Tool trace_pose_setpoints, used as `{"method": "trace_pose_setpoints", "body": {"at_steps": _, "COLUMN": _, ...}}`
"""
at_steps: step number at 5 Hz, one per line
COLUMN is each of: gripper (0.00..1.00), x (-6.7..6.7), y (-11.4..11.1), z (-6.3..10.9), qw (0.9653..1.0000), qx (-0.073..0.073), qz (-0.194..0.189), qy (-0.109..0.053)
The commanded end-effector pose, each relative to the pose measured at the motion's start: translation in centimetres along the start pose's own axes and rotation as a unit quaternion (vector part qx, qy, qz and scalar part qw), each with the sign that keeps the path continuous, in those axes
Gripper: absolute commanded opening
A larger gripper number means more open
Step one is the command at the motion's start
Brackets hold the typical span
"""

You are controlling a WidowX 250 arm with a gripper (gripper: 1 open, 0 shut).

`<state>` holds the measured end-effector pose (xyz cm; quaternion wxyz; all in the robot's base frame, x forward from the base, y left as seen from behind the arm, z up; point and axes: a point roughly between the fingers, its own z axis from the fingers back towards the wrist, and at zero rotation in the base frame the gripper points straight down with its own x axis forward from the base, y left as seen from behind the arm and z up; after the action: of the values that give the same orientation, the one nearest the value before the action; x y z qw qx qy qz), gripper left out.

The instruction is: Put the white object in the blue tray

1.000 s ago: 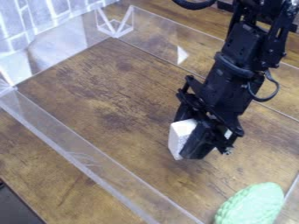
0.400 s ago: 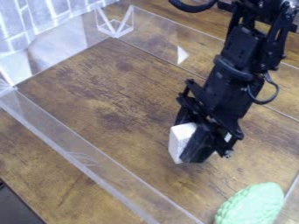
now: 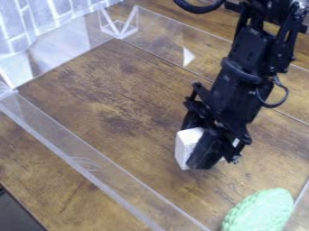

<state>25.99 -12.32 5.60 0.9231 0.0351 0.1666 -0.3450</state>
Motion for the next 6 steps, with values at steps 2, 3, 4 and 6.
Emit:
{"method": "trace_pose_setpoints", "body": {"at_steps": 2, "gripper": 0.00, "x": -0.24, "y": -0.38, "z": 2.95, "qw": 0.9987, "qx": 0.012, "qz": -0.016, "qy": -0.047}}
{"method": "trace_pose_setpoints", "body": {"at_steps": 3, "gripper": 0.00, "x": -0.18, "y": -0.46, "z": 3.02, "qw": 0.9986, "qx": 0.012, "qz": -0.022, "qy": -0.047}}
{"method": "trace_pose_setpoints", "body": {"at_steps": 4, "gripper": 1.00, "x": -0.52, "y": -0.30, "z": 3.23, "qw": 0.9984, "qx": 0.011, "qz": -0.022, "qy": -0.051}}
{"method": "trace_pose_setpoints", "body": {"at_steps": 6, "gripper": 1.00, "x": -0.31, "y": 0.26, "z": 2.30, "qw": 0.9986, "qx": 0.013, "qz": -0.024, "qy": -0.046}}
